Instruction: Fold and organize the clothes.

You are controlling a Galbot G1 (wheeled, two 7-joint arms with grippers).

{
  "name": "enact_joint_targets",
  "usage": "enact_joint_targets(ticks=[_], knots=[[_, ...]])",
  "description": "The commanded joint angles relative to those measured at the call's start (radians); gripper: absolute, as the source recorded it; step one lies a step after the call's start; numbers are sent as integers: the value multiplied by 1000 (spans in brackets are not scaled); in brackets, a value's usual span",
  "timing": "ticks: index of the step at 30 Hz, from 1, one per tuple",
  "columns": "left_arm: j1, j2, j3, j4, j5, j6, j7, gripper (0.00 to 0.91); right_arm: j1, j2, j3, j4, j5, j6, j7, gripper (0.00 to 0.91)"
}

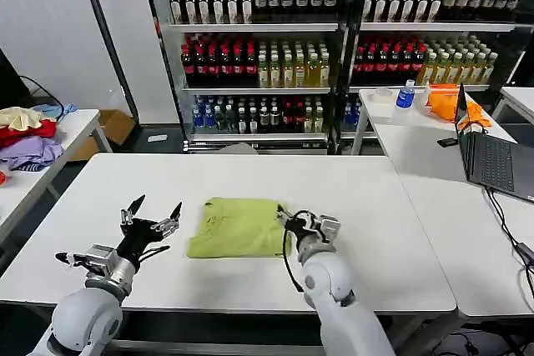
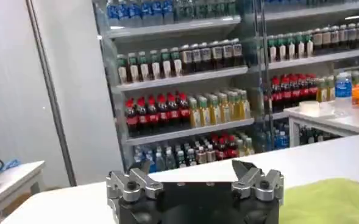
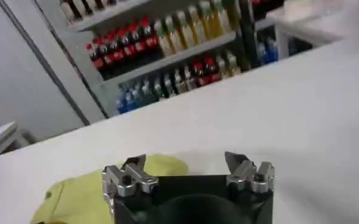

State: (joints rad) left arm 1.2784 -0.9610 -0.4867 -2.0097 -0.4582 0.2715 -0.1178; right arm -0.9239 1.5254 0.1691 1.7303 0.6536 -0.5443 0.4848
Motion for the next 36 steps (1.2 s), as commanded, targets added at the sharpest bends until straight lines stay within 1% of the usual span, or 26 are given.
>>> enact_joint_targets(ticks=[1, 3, 4, 5, 6, 8, 9, 10, 18, 24, 29, 31, 34, 36], knots=[[3, -1, 0, 6, 5, 1, 1, 907, 94, 35, -20, -145, 149, -36, 38, 907], [3, -1, 3, 10, 5, 0, 0, 907, 95, 33, -16, -154, 156, -36, 39, 897], [2, -1, 5, 14, 5, 0, 0, 907, 96, 32, -15, -163, 162, -36, 40, 665], [1, -2, 6, 16, 5, -1, 0, 907, 95, 32, -13, -164, 165, -35, 41, 564], [1, -2, 7, 18, 5, -1, 0, 907, 94, 33, -13, -165, 171, -36, 42, 302], [-2, -6, 12, 24, 6, 2, -1, 907, 91, 35, -13, -170, 170, -35, 38, 101], [-4, -8, 13, 24, 6, 6, -2, 907, 91, 38, -12, -174, 170, -35, 38, 60], [-4, -9, 17, 25, 5, 10, -2, 907, 91, 39, -12, -177, 169, -35, 36, 0], [-31, -18, 36, 40, 6, 14, -3, 907, 94, 34, -8, -188, 166, -34, 25, 0], [-36, -20, 42, 43, 6, 17, -2, 907, 109, 5, 4, -184, 161, -34, 14, 0], [-42, -24, 46, 47, 5, 19, -2, 907, 112, -68, 18, -167, 134, -34, -15, 0], [-42, -24, 48, 49, 5, 19, -2, 907, 115, -111, 22, -162, 123, -34, -27, 0], [-46, -24, 54, 54, 5, 19, -2, 907, 118, -166, 31, -160, 80, -34, -48, 0], [-54, -24, 61, 58, 5, 20, -2, 907, 117, -203, 35, -154, 45, -34, -74, 0]])
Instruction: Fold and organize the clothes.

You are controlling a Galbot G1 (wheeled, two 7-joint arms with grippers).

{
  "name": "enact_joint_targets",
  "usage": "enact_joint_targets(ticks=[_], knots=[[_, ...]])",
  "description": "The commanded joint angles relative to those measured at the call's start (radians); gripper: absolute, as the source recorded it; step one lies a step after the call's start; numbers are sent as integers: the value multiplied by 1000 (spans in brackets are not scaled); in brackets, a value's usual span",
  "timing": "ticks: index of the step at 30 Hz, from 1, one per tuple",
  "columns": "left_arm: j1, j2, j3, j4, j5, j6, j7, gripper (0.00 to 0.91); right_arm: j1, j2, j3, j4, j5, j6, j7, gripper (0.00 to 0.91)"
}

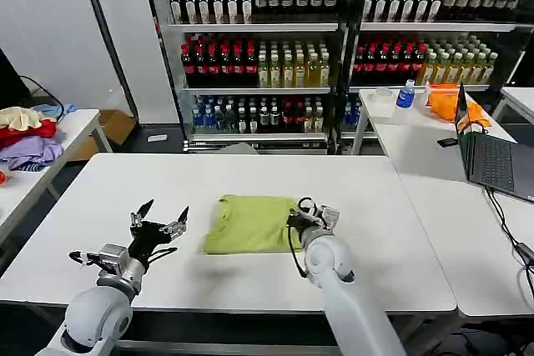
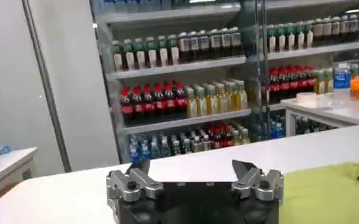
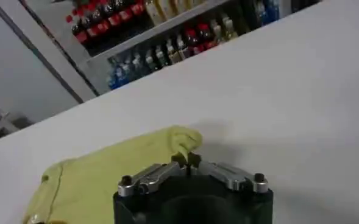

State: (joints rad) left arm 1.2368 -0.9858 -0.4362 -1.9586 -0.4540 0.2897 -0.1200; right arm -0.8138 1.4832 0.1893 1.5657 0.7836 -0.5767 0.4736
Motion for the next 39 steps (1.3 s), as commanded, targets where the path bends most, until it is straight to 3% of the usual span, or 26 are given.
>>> enact_joint_targets(ticks=[1, 2, 3, 5, 8, 9, 12, 15, 18, 26, 32, 39], knots=[[-14, 1, 14, 9, 1, 2, 0, 907, 7, -170, 15, 13, -88, -1, -66, 0], [-17, 1, 19, 11, 2, 2, 0, 907, 4, -187, 15, 23, -97, -2, -79, 131], [-22, 0, 25, 13, 3, 3, 0, 907, 2, -202, 15, 31, -123, -2, -100, 907], [-29, -2, 33, 18, 4, 3, 1, 907, -6, -214, 13, 47, -177, 0, -126, 907], [-40, -9, 43, 25, 6, 5, 1, 907, -45, -231, 10, 86, -361, 51, -175, 907], [-43, -12, 45, 26, 6, 6, 1, 907, -76, -240, 12, 110, -446, 100, -192, 907], [-44, -12, 45, 28, 5, 5, 1, 907, -158, -263, 23, 163, -573, 227, -247, 907], [-44, -11, 42, 23, -1, 5, 0, 907, -255, -284, 44, 221, -726, 370, -262, 907], [-44, -14, 42, 17, 0, 6, 0, 907, -328, -292, 70, 272, -796, 427, -260, 907], [-45, -27, 51, 11, 1, 4, 1, 907, -478, -264, 189, 411, -821, 494, -239, 907], [-10, -45, 42, -31, 5, 2, -4, 907, -686, -239, 354, 568, -780, 502, -293, 907], [34, -62, 27, -64, 6, -2, -2, 907, -822, -230, 408, 675, -754, 552, -289, 907]])
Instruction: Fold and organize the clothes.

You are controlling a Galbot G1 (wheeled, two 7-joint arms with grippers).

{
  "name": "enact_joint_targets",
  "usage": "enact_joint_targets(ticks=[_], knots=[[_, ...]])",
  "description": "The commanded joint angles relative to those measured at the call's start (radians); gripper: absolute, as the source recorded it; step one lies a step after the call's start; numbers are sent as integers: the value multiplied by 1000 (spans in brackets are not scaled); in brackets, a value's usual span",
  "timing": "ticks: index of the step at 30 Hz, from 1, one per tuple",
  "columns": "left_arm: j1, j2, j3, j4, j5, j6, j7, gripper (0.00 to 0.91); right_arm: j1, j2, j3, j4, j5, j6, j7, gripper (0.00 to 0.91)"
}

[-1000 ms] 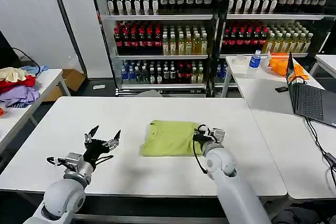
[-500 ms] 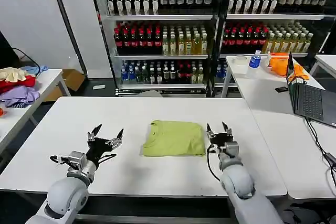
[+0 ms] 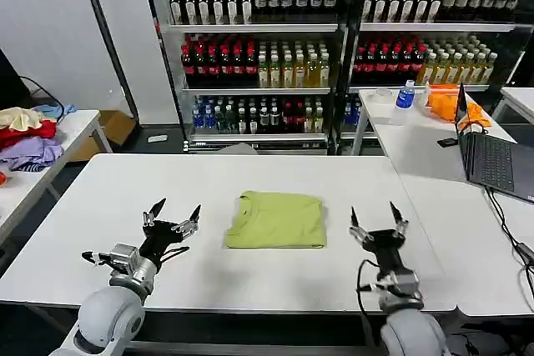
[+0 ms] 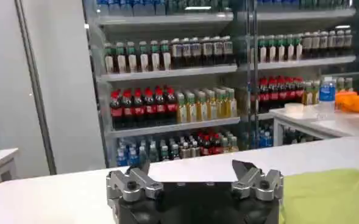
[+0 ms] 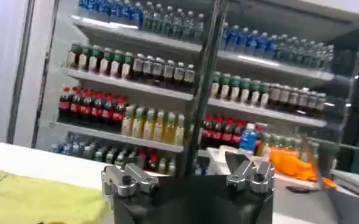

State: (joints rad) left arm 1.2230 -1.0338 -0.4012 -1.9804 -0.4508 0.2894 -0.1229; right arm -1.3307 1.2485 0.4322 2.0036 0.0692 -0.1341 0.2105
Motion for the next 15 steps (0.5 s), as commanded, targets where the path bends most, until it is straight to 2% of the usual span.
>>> enact_joint_targets(ticks=[1, 10, 12, 15], knots=[[53, -17, -10, -46, 3, -1, 1, 907, -308, 6, 167, 242, -41, 109, -25, 907], [84, -5, -23, -76, 8, -2, 7, 907, -332, 18, 167, 273, -43, 95, -15, 907], [91, -5, -29, -85, 8, 0, 8, 907, -325, 25, 165, 275, 6, 58, -13, 907], [103, -6, -35, -97, 10, 0, 12, 907, -321, 31, 157, 277, 13, 43, -6, 907]])
